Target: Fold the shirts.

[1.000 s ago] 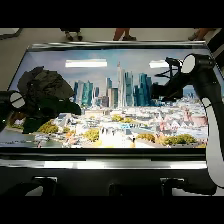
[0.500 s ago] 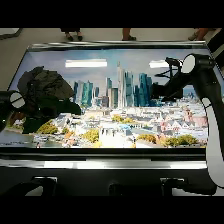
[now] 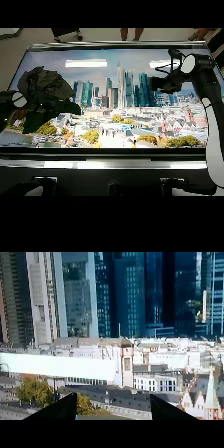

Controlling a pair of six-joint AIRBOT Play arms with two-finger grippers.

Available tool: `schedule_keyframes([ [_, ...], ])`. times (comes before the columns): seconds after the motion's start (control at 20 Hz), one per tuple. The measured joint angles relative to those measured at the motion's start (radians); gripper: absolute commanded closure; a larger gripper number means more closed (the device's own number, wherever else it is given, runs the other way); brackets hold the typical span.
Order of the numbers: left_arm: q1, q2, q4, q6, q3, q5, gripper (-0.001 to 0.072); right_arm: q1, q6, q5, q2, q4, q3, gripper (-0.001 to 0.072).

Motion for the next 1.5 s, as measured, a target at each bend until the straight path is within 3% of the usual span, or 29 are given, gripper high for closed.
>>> schedule_keyframes([
  [0.3,0.019,-0.005,-0.080,0.014,0.016,0.229,-0.0013,0.000,0.000,-0.203,0.000,-0.001,0.000,0.0159],
  [0.6,0.185,-0.011,-0.092,0.027,0.102,0.304,-0.0013,0.000,-0.008,-0.141,-0.014,-0.012,0.000,0.0159],
  [0.7,0.269,-0.044,-0.096,-0.017,0.116,0.276,-0.0013,0.000,-0.010,-0.084,-0.029,-0.013,0.000,0.0159],
  [0.85,0.387,-0.170,-0.137,-0.060,0.125,0.130,-0.0013,0.000,-0.011,-0.007,-0.056,-0.002,0.000,0.0159],
  [1.0,0.442,-0.303,-0.228,-0.031,0.128,0.022,-0.0013,0.000,-0.011,0.048,-0.078,0.012,0.000,0.0159],
  [1.15,0.449,-0.378,-0.327,0.033,0.130,0.021,-0.0013,0.000,-0.011,0.085,-0.087,0.019,0.000,0.0159],
  [1.2,0.447,-0.391,-0.349,0.048,0.130,0.033,0.0071,0.000,-0.011,0.094,-0.088,0.020,0.000,0.0159],
  [1.25,0.444,-0.401,-0.360,0.055,0.130,0.047,0.0441,0.000,-0.011,0.102,-0.089,0.023,0.000,0.0159],
  [1.3,0.441,-0.407,-0.377,0.064,0.130,0.055,0.0676,0.000,-0.011,0.109,-0.090,0.024,0.000,0.0159],
  [1.5,0.436,-0.370,-0.467,0.140,0.131,0.057,0.0676,0.000,-0.028,0.136,-0.085,0.026,0.000,0.0159],
])
